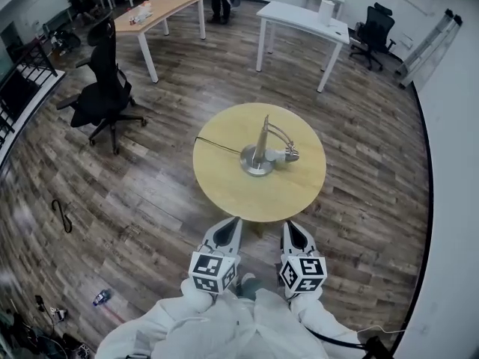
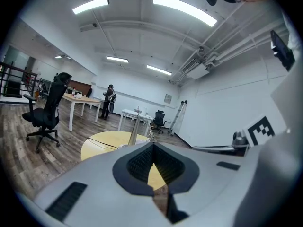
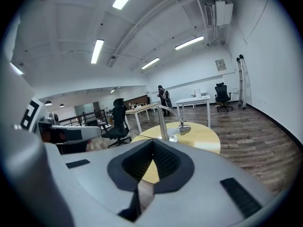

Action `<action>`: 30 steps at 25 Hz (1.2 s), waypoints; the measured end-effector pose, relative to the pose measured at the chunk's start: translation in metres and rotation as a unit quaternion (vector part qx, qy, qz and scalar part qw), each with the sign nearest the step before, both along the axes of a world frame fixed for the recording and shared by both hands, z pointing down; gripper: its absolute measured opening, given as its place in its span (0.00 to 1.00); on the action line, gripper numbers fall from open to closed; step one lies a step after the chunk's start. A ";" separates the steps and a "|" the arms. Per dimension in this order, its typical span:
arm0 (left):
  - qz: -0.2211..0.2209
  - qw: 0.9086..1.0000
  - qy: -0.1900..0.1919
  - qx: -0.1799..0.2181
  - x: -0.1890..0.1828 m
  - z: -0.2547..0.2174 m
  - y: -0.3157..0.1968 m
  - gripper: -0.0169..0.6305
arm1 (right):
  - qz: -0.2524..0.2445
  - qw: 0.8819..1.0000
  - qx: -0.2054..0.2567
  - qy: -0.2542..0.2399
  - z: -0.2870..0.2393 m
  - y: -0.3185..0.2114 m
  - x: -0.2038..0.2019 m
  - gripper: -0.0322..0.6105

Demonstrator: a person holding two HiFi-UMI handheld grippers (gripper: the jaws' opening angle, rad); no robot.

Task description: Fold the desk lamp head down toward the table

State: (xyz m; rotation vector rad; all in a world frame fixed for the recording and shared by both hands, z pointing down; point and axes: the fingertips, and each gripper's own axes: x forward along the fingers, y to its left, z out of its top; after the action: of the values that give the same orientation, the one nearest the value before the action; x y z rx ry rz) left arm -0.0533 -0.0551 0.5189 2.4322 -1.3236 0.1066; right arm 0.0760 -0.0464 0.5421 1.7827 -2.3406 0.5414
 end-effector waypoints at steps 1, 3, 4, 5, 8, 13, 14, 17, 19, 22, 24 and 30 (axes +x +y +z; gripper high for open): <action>-0.003 1.000 -0.001 -0.003 0.000 0.000 0.005 0.03 | -0.001 1.000 0.000 -0.001 -0.001 0.004 -0.002 0.07; -0.004 1.000 -0.002 -0.003 0.003 -0.004 0.015 0.03 | -0.005 1.000 0.004 -0.005 -0.006 0.010 -0.003 0.07; -0.001 1.000 -0.003 0.001 0.005 -0.007 0.020 0.03 | -0.008 1.000 0.010 -0.006 -0.009 0.013 -0.005 0.07; 0.000 1.000 -0.005 0.005 0.006 -0.007 0.023 0.03 | -0.010 1.000 0.017 -0.005 -0.012 0.014 -0.006 0.06; -0.005 1.000 -0.006 0.006 0.009 -0.011 0.028 0.03 | -0.009 0.999 0.032 -0.013 -0.020 0.017 -0.007 0.07; -0.003 1.000 -0.018 0.021 0.015 -0.018 0.029 0.03 | -0.014 0.999 0.047 0.014 -0.025 0.019 -0.005 0.06; -0.003 0.999 -0.022 0.023 0.016 -0.018 0.028 0.03 | -0.016 0.999 0.048 0.015 -0.025 0.019 -0.006 0.06; -0.001 0.999 -0.026 0.024 0.021 -0.018 0.028 0.03 | -0.019 0.998 0.049 0.015 -0.026 0.018 -0.006 0.06; 0.000 0.999 -0.027 0.024 0.024 -0.018 0.027 0.03 | -0.021 0.998 0.049 0.017 -0.025 0.017 -0.005 0.06; 0.001 0.999 -0.028 0.024 0.027 -0.018 0.026 0.03 | -0.023 0.998 0.048 0.018 -0.025 0.014 -0.002 0.07; 0.002 0.999 -0.028 0.019 0.028 -0.016 0.025 0.03 | -0.027 0.998 0.048 0.018 -0.025 0.013 -0.002 0.06; 0.001 1.000 -0.028 0.008 0.029 -0.013 0.025 0.03 | -0.032 0.998 0.045 0.025 -0.024 0.012 0.000 0.06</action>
State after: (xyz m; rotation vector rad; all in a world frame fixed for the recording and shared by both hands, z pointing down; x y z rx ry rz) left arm -0.0247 -0.0303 0.5061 2.4604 -1.3494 0.1665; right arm 0.0763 -0.0345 0.5181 1.7295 -2.4141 0.3830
